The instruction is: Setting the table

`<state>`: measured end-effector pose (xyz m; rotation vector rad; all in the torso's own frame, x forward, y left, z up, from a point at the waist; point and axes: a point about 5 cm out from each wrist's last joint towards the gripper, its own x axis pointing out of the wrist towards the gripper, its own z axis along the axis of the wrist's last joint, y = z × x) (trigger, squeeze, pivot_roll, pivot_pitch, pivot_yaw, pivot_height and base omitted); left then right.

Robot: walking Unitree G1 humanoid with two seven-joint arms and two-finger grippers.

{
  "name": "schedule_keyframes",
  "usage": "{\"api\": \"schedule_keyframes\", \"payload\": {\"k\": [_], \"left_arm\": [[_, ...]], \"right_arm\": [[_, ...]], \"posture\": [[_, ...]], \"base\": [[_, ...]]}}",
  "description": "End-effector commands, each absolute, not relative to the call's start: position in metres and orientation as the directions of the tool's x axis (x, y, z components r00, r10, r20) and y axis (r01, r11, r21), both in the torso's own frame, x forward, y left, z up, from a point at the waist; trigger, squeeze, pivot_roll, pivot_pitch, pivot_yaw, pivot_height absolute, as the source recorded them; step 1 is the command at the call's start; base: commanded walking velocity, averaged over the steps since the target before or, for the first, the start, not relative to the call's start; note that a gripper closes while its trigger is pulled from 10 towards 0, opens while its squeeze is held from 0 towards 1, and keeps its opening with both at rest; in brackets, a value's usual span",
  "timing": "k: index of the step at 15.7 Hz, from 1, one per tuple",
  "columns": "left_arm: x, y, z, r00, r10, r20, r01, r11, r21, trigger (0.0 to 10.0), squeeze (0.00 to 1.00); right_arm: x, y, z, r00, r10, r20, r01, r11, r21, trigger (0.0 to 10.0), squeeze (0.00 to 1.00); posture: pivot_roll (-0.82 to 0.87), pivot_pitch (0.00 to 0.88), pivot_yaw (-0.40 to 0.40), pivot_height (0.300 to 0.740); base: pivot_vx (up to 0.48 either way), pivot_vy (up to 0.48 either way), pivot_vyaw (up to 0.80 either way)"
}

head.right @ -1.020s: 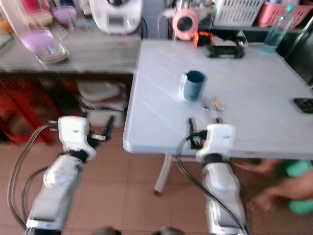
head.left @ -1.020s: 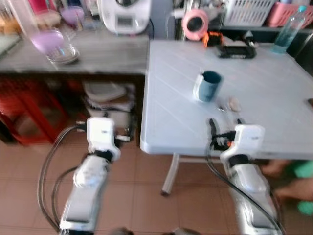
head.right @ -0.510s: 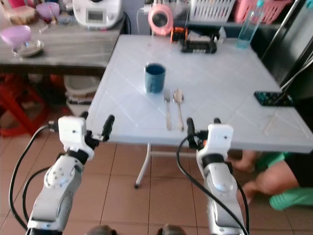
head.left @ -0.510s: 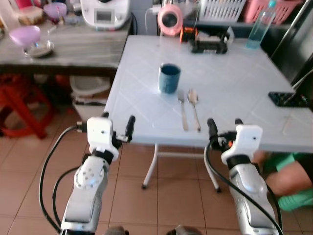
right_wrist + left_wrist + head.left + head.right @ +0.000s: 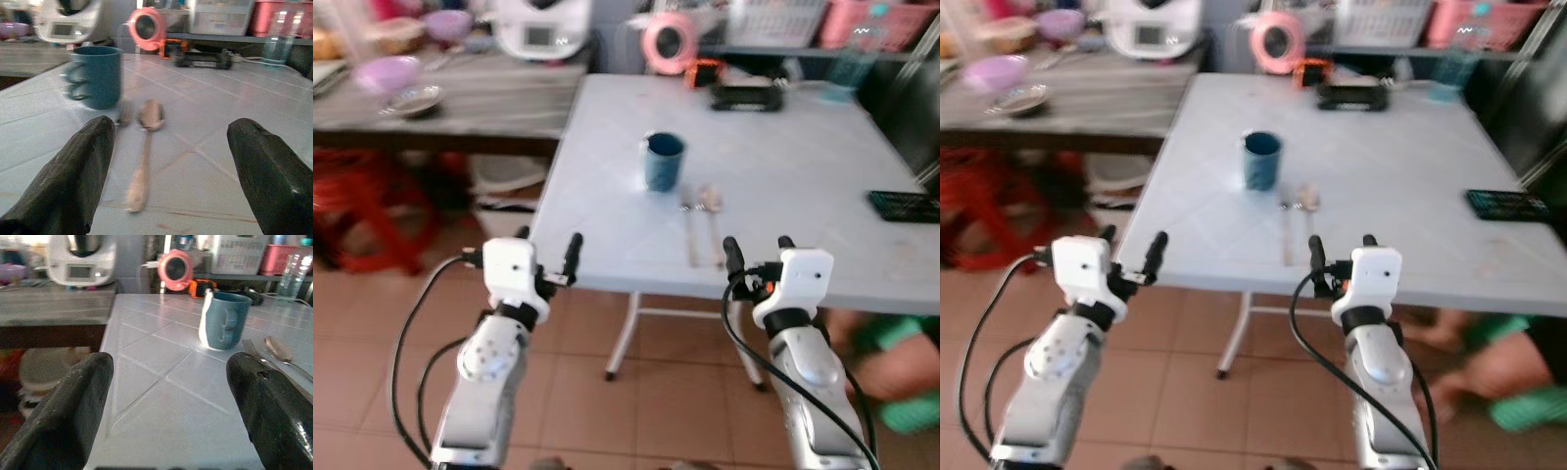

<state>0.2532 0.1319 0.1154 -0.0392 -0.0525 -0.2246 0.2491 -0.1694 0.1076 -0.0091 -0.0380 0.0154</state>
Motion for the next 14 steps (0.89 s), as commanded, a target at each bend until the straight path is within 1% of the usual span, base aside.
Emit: {"api": "schedule_keyframes", "payload": {"k": [1, 7, 9, 11, 14], "left_arm": [[0.253, 0.128, 0.12, 0.967, -0.243, 0.077, 0.246, 0.969, -0.036, 10.0, 0.0], [0.253, 0.13, 0.117, 0.971, -0.23, 0.062, 0.232, 0.972, -0.031, 10.0, 0.0], [0.251, 0.14, 0.115, 0.985, -0.164, 0.056, 0.163, 0.986, 0.018, 10.0, 0.0], [0.245, 0.146, 0.111, 0.982, -0.184, 0.039, 0.185, 0.983, -0.004, 10.0, 0.0], [0.233, 0.152, 0.104, 0.972, -0.236, -0.009, 0.236, 0.971, 0.03, 10.0, 0.0]], "right_arm": [[0.25, -0.171, 0.111, 0.999, 0.011, 0.049, -0.01, 1.0, -0.023, 10.0, 0.0], [0.25, -0.171, 0.11, 0.999, 0.011, 0.041, -0.01, 1.0, -0.023, 10.0, 0.0], [0.25, -0.171, 0.109, 0.999, 0.013, 0.038, -0.012, 1.0, -0.027, 10.0, 0.0], [0.249, -0.172, 0.108, 0.999, 0.015, 0.034, -0.014, 0.999, -0.031, 10.0, 0.0], [0.248, -0.17, 0.106, 0.999, 0.031, 0.018, -0.03, 0.999, -0.031, 10.0, 0.0]], "posture": [[-0.01, 0.008, 0.007, 0.74], [-0.01, 0.008, 0.006, 0.74], [-0.01, 0.006, 0.006, 0.74], [-0.01, 0.006, 0.009, 0.74], [0.0, 0.008, 0.008, 0.74]], "base": [[0.439, 0.0, 0.0], [0.414, 0.0, 0.0], [0.0, 0.0, 0.0], [0.0, 0.0, 0.0], [0.0, 0.0, 0.0]]}}
